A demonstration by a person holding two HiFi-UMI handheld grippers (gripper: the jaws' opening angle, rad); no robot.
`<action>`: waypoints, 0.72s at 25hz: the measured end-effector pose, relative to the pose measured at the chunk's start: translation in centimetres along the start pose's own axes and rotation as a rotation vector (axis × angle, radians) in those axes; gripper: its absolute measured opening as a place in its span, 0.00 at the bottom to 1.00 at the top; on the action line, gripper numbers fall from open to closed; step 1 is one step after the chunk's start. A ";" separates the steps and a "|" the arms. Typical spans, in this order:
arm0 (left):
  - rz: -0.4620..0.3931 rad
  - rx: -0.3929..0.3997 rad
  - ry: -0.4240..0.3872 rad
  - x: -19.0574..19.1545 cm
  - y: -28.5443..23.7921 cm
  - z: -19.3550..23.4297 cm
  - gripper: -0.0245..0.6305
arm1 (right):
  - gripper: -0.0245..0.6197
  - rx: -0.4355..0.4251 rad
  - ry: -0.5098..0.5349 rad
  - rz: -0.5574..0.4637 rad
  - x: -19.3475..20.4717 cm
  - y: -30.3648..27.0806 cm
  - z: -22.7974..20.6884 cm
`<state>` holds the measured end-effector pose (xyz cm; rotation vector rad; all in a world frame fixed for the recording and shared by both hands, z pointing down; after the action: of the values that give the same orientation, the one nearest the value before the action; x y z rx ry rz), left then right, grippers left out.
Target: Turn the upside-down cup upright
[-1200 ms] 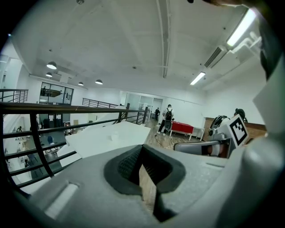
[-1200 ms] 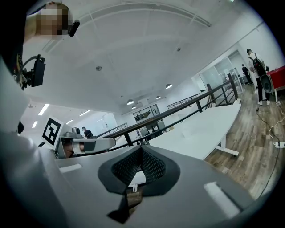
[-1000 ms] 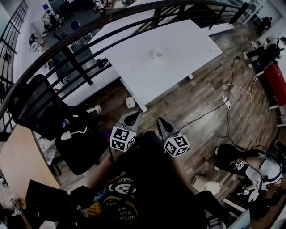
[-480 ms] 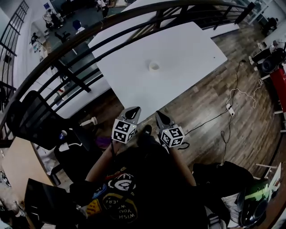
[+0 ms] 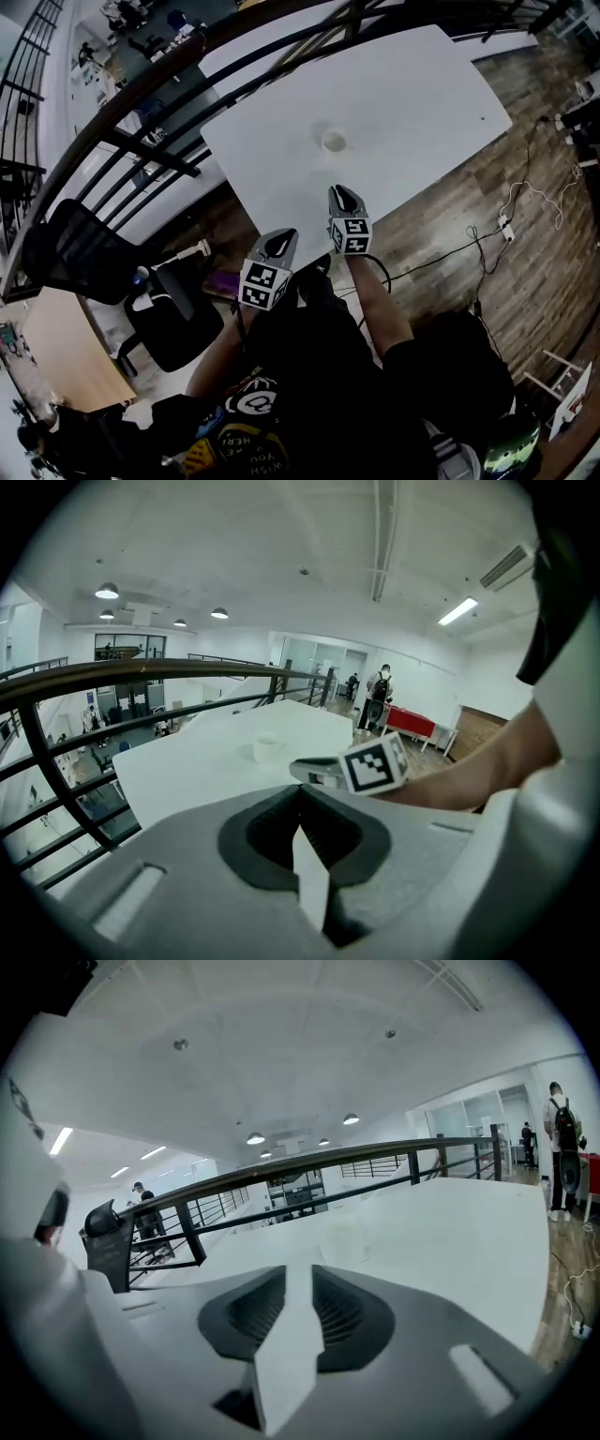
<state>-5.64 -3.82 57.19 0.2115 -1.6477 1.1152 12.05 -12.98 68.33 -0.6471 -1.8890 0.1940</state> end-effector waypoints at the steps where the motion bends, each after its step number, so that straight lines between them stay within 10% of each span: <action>1: 0.016 -0.004 0.003 0.3 0.1 0.5 0.04 | 0.23 0.009 0.000 -0.004 -0.3 -1.9 -0.4; 6: 0.058 -0.019 0.061 1.5 0.7 3.9 0.04 | 0.56 0.162 0.037 -0.041 -1.9 -9.4 -2.4; 14: 0.064 0.056 0.076 1.1 -1.6 9.5 0.04 | 0.73 0.342 0.047 -0.046 -3.5 -14.5 -3.9; 18: 0.062 0.106 0.040 -0.1 -4.8 13.0 0.04 | 0.62 0.384 0.061 -0.015 -3.2 -14.7 -4.7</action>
<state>-11.20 -16.17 60.08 0.2064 -1.5703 1.2481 12.13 -27.76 73.86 -0.3725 -1.7334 0.5069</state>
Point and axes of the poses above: the fingertips, and each gripper's own axes: y backward along the fingers, z to its left, x out of its underside, the point moved 7 cm from there along y, backward along the fingers, and after that the axes turned 13 degrees about -y, right-handed, at the moved point
